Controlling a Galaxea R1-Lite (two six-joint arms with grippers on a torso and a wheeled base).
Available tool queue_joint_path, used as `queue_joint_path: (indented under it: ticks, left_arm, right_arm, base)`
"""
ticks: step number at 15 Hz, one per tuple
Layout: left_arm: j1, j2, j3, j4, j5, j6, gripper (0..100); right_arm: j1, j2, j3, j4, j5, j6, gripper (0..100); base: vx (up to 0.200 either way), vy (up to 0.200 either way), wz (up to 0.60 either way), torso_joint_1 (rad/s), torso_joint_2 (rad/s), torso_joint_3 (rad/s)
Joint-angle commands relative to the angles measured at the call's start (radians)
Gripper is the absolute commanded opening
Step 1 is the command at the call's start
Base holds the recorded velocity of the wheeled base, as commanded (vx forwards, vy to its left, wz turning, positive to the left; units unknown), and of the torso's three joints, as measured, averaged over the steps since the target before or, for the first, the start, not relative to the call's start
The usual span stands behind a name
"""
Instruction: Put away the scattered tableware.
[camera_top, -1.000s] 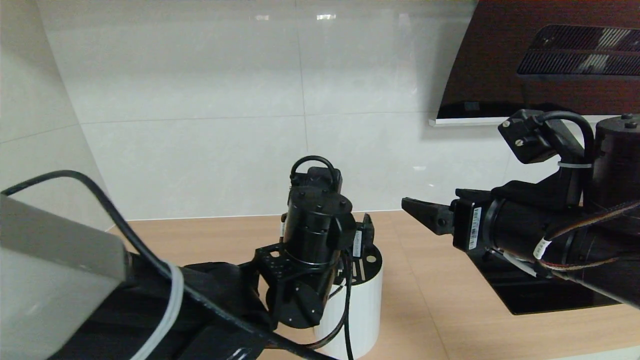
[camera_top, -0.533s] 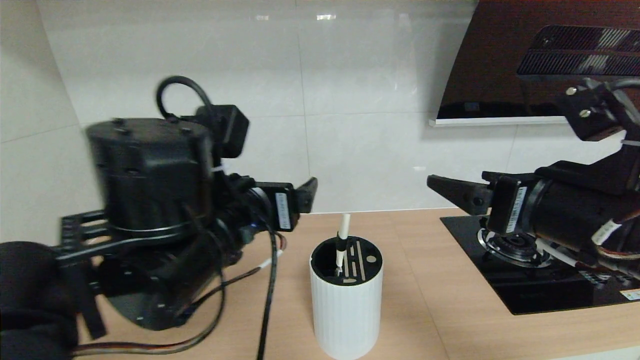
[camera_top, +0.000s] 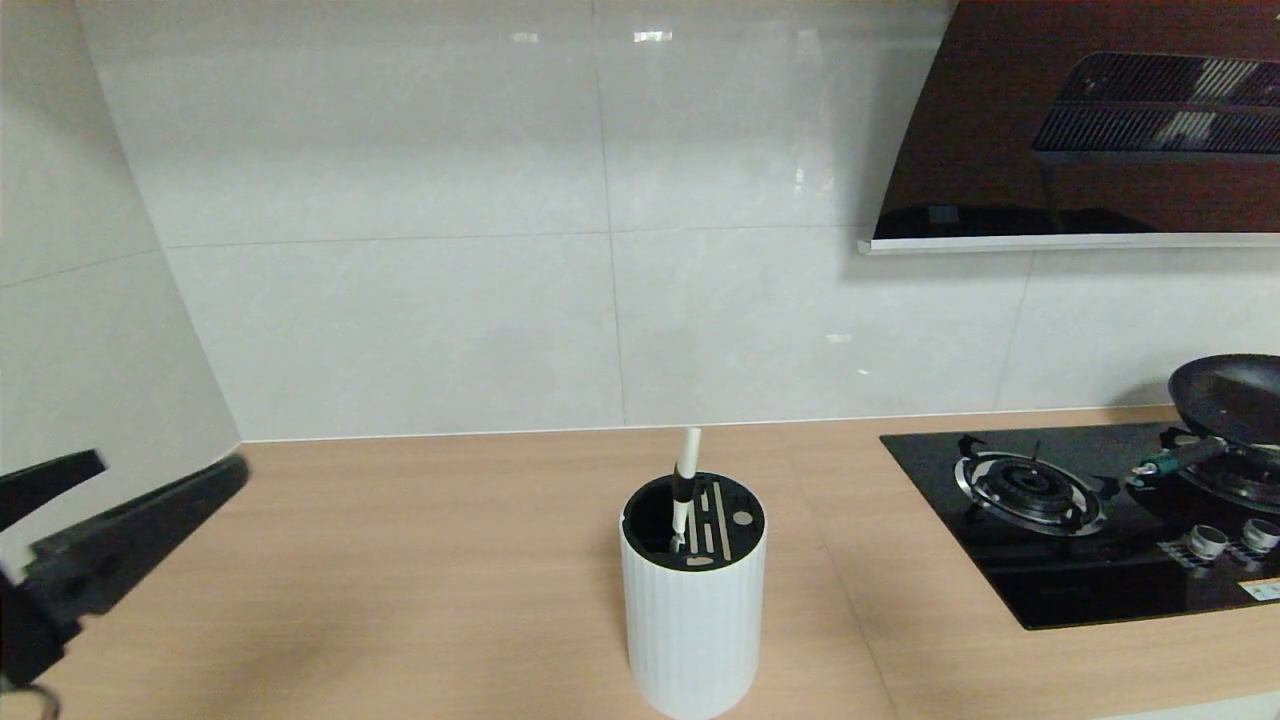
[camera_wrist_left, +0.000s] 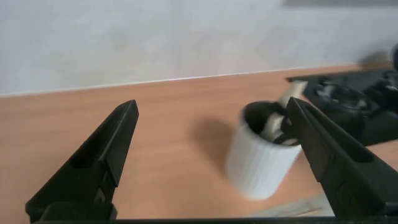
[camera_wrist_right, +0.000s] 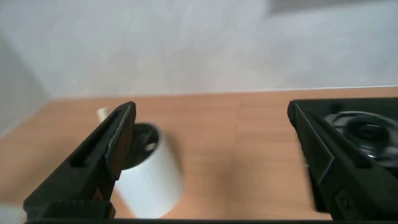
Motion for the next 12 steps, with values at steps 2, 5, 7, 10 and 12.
queue_joint_path:
  ticks: [2,5,7,10,12]
  left_arm:
    - [0.23,-0.469,0.046,0.273,-0.026,0.054,100]
    - [0.328,-0.641,0.046,0.424,-0.049,0.068,100]
    - [0.38,-0.698,0.043,0.467,-0.063,0.068,100]
    - [0.517,-0.767,0.097,0.462,-0.028,0.082,100]
    - [0.536,-0.813,0.18,0.447,0.0,0.131,100]
  right_arm:
    - [-0.25,-0.511,0.026,0.384,0.01,-0.016,100]
    - [-0.373,-0.735,-0.011,0.619,0.01,-0.138,100]
    - [-0.442,-0.745,-0.025,0.636,-0.022,-0.161,100]
    - [-0.534,-0.844,0.052,0.64,0.069,-0.204,100]
    - [-0.533,-0.843,0.124,0.623,0.043,-0.198,100]
  base:
    - [0.0,0.0,0.0,0.0,0.0,0.0]
    - [0.0,0.0,0.0,0.0,0.0,0.0]
    - [0.0,0.0,0.0,0.0,0.0,0.0]
    - [0.0,0.0,0.0,0.0,0.0,0.0]
    - [0.0,0.0,0.0,0.0,0.0,0.0]
